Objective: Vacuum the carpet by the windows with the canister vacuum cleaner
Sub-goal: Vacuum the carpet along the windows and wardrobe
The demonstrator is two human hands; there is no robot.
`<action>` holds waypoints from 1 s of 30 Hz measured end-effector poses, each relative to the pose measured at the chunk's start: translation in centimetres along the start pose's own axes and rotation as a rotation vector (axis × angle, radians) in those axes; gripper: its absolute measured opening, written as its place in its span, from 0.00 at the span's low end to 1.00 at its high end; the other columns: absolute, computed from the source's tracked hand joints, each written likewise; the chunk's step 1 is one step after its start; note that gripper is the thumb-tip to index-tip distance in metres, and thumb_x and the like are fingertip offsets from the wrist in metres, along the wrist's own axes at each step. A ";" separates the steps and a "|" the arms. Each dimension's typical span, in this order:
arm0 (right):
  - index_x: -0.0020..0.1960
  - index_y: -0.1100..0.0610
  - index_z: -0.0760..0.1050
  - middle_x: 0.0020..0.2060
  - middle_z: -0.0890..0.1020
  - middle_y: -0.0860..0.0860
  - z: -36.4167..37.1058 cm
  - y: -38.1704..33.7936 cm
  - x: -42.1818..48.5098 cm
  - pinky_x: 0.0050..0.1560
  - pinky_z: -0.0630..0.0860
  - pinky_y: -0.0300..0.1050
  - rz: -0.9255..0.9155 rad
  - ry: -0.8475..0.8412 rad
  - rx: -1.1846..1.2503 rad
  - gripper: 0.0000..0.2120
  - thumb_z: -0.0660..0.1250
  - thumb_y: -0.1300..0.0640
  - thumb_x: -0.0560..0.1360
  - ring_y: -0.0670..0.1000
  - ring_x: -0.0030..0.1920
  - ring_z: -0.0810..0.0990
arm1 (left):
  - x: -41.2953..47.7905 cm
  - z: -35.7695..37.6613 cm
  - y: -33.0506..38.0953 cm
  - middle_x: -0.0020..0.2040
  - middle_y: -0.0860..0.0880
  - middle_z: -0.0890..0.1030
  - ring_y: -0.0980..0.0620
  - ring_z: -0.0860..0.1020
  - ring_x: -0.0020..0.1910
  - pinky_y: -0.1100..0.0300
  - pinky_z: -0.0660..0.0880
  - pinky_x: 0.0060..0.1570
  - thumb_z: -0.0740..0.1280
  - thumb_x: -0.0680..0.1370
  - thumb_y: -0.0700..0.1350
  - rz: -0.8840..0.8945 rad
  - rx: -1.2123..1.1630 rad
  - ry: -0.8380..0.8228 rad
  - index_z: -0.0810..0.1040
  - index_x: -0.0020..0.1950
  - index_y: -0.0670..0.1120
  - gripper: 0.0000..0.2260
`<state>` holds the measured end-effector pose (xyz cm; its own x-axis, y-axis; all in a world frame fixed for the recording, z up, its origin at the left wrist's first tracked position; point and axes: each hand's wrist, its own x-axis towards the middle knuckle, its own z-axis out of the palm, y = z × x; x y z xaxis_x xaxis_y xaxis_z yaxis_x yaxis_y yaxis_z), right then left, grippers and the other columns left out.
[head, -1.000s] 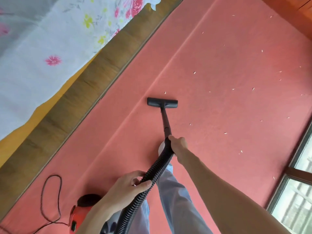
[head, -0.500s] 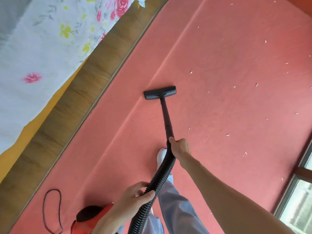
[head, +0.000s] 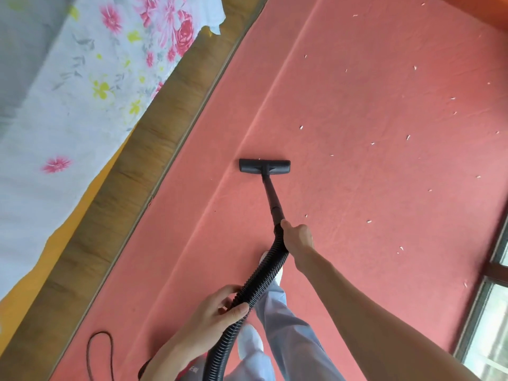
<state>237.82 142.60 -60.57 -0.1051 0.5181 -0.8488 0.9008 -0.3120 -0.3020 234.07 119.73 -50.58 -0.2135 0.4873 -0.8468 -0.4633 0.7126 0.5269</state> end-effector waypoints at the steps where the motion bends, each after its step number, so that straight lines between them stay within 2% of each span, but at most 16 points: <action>1: 0.47 0.63 0.76 0.34 0.76 0.54 0.2 -0.4 0.0 0.37 0.72 0.46 0.012 -0.002 0.021 0.16 0.61 0.50 0.77 0.54 0.37 0.75 | 0.0 -0.6 0.3 0.41 0.49 0.84 0.43 0.83 0.46 0.50 0.79 0.52 0.73 0.73 0.57 0.008 0.006 0.010 0.82 0.56 0.57 0.13; 3: 0.47 0.64 0.76 0.34 0.76 0.54 0.9 -1.2 0.2 0.38 0.71 0.47 0.021 -0.015 0.044 0.17 0.62 0.49 0.77 0.54 0.37 0.75 | 0.1 -1.8 0.7 0.41 0.50 0.84 0.44 0.84 0.46 0.50 0.79 0.52 0.72 0.77 0.51 0.011 0.007 0.021 0.82 0.56 0.54 0.09; 7: 0.46 0.62 0.75 0.34 0.76 0.54 2.6 -2.8 1.2 0.40 0.74 0.49 0.019 -0.011 0.063 0.17 0.63 0.47 0.77 0.55 0.38 0.76 | 1.0 -3.8 1.4 0.45 0.43 0.85 0.51 0.85 0.43 0.58 0.78 0.47 0.74 0.74 0.55 -0.053 0.012 0.016 0.83 0.53 0.59 0.09; 9: 0.46 0.62 0.75 0.35 0.77 0.54 3.4 -3.6 1.7 0.43 0.78 0.51 0.022 -0.003 0.081 0.17 0.64 0.47 0.77 0.56 0.39 0.78 | 1.8 -4.5 1.4 0.42 0.45 0.85 0.56 0.83 0.39 0.63 0.73 0.40 0.74 0.75 0.54 -0.084 0.006 0.000 0.83 0.52 0.60 0.07; 11: 0.45 0.62 0.75 0.37 0.78 0.55 4.1 -4.2 2.1 0.45 0.80 0.54 0.020 0.005 0.097 0.17 0.65 0.47 0.76 0.56 0.39 0.78 | 2.5 -5.1 1.4 0.40 0.50 0.83 0.58 0.82 0.38 0.65 0.72 0.39 0.73 0.76 0.52 -0.098 0.003 -0.036 0.82 0.52 0.58 0.06; 13: 0.43 0.61 0.75 0.37 0.78 0.55 4.8 -4.4 2.4 0.45 0.80 0.53 0.018 0.021 0.101 0.15 0.65 0.47 0.75 0.56 0.39 0.78 | 3.1 -5.7 1.2 0.39 0.53 0.83 0.58 0.82 0.39 0.64 0.73 0.41 0.72 0.77 0.50 -0.111 0.001 -0.073 0.82 0.53 0.56 0.06; 16: 0.43 0.61 0.75 0.36 0.77 0.55 6.1 -4.2 2.4 0.41 0.77 0.50 0.021 0.032 0.088 0.16 0.65 0.47 0.75 0.55 0.38 0.77 | 3.6 -7.1 0.4 0.43 0.47 0.84 0.56 0.82 0.40 0.63 0.74 0.42 0.72 0.77 0.51 -0.131 0.010 -0.105 0.82 0.52 0.55 0.05; 18: 0.42 0.60 0.75 0.35 0.76 0.54 7.1 -3.6 2.2 0.37 0.74 0.48 0.032 0.019 0.075 0.16 0.65 0.46 0.75 0.54 0.36 0.76 | 3.8 -8.1 -0.5 0.49 0.42 0.84 0.49 0.84 0.44 0.58 0.74 0.44 0.72 0.77 0.54 -0.153 0.014 -0.130 0.82 0.52 0.56 0.06; 21: 0.39 0.59 0.74 0.32 0.74 0.52 8.2 -2.5 1.6 0.31 0.68 0.43 0.041 -0.001 0.061 0.16 0.65 0.46 0.75 0.52 0.31 0.72 | 3.8 -9.4 -1.7 0.51 0.42 0.84 0.41 0.84 0.51 0.51 0.75 0.46 0.73 0.73 0.58 -0.178 -0.001 -0.170 0.83 0.52 0.56 0.11; 25: 0.41 0.60 0.76 0.34 0.75 0.53 9.1 -1.8 0.8 0.32 0.68 0.43 0.044 0.009 0.078 0.16 0.64 0.47 0.75 0.52 0.33 0.73 | 3.5 -10.3 -2.2 0.47 0.47 0.84 0.42 0.84 0.50 0.50 0.74 0.47 0.73 0.71 0.59 -0.184 -0.022 -0.212 0.83 0.53 0.56 0.14; 30: 0.38 0.60 0.73 0.35 0.77 0.54 8.4 -2.1 -0.5 0.37 0.73 0.47 0.099 0.161 0.204 0.13 0.64 0.51 0.75 0.54 0.36 0.75 | 3.1 -10.0 -1.1 0.43 0.46 0.80 0.48 0.82 0.44 0.51 0.74 0.47 0.73 0.75 0.55 -0.099 -0.029 -0.252 0.83 0.55 0.56 0.10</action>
<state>232.47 136.27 -63.15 0.0627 0.5920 -0.8035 0.7983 -0.5129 -0.3156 225.26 115.41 -54.55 0.0535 0.5287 -0.8471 -0.4967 0.7500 0.4368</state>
